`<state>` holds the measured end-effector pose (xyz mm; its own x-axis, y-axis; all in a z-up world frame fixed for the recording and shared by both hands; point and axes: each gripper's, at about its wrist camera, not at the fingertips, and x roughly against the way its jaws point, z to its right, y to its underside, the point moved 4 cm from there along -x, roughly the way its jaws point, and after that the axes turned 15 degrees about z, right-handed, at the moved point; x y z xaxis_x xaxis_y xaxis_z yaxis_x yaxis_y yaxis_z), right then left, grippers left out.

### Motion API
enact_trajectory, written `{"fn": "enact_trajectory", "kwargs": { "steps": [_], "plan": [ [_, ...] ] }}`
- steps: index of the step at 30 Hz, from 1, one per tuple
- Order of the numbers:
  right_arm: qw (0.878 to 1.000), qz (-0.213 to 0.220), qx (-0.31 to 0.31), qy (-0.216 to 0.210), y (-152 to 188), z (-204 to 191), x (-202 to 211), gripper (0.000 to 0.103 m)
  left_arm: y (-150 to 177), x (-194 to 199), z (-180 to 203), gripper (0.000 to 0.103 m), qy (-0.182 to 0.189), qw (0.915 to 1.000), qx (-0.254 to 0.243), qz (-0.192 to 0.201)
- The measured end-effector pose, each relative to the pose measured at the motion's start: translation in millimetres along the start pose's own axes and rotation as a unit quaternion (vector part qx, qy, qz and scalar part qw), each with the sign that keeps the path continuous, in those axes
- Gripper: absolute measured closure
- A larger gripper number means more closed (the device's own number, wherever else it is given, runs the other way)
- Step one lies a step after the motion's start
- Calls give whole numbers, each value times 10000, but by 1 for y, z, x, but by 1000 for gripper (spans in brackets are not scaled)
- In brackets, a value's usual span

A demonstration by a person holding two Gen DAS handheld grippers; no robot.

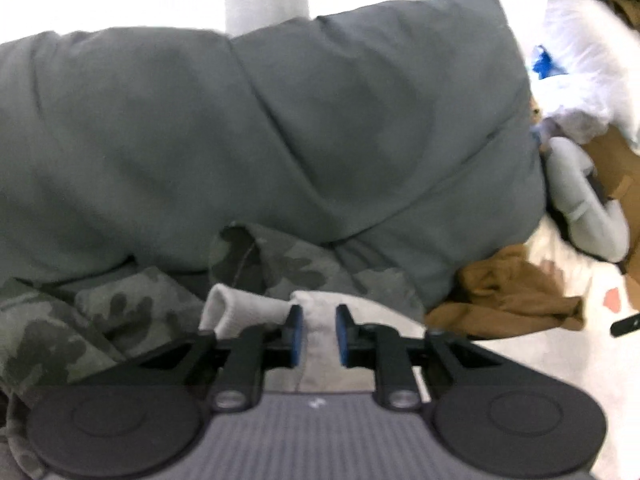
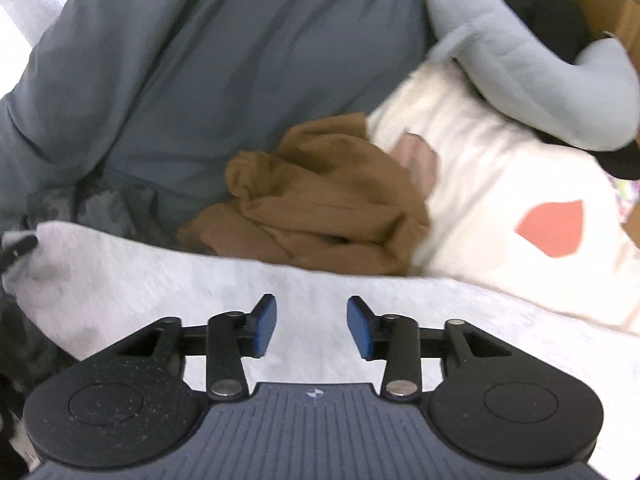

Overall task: Fold clothes
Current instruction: 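Lay the grey sleeve flat and open both grippers, then raise both open grippers up above the spread sweatshirt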

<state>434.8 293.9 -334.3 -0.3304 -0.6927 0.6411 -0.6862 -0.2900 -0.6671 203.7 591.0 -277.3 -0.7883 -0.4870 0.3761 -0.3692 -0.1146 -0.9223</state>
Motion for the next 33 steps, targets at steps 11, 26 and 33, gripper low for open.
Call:
{"fn": "enact_trajectory", "kwargs": {
  "steps": [11, 26, 33],
  "plan": [
    [9989, -221, 387, 161, 31, 5, 72, 17, -11, 41, 27, 20, 222, 9996, 151, 70],
    [9915, -414, 1193, 307, -13, -58, 244, 15, -89, 140, 62, 11, 897, 9936, 441, -534],
    [9943, -233, 1006, 247, -41, -78, 327, 15, -108, 177, 81, 12, 855, 9917, 62, -960]
  ]
}}
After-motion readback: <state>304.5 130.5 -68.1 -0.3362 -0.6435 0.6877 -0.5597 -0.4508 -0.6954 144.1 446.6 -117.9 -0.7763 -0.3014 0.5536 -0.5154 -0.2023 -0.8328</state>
